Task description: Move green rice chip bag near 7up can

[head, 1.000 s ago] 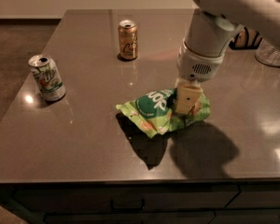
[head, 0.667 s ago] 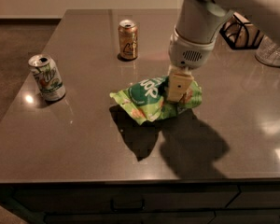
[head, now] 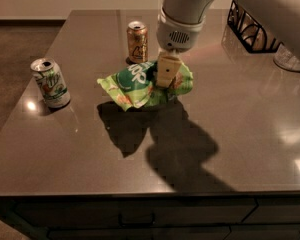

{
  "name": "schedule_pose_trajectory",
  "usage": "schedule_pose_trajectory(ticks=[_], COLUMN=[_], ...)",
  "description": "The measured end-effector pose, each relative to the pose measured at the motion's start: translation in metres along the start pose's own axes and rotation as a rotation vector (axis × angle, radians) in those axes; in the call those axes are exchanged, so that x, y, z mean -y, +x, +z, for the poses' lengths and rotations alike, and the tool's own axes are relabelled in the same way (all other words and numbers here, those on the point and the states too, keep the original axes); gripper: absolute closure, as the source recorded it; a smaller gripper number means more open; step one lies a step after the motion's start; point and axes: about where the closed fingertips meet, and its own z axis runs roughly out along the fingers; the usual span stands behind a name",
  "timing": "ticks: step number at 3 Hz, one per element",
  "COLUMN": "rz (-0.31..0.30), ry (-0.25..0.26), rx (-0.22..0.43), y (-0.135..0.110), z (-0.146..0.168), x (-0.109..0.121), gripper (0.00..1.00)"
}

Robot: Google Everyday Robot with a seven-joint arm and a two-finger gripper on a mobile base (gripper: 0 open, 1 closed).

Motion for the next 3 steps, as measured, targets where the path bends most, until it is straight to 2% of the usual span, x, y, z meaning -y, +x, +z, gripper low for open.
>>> schedule_pose_trajectory(ticks=[1, 2, 3], rz=[-0.016, -0.017, -0.006], ry=[0.014, 0.006, 0.006], rx=[0.021, 0.037, 0.051], y=[-0.026, -0.046, -0.059], z=[0.007, 0.021, 0.031], x=[0.011, 0.016, 0.013], gripper=[1.00, 1.00, 1.00])
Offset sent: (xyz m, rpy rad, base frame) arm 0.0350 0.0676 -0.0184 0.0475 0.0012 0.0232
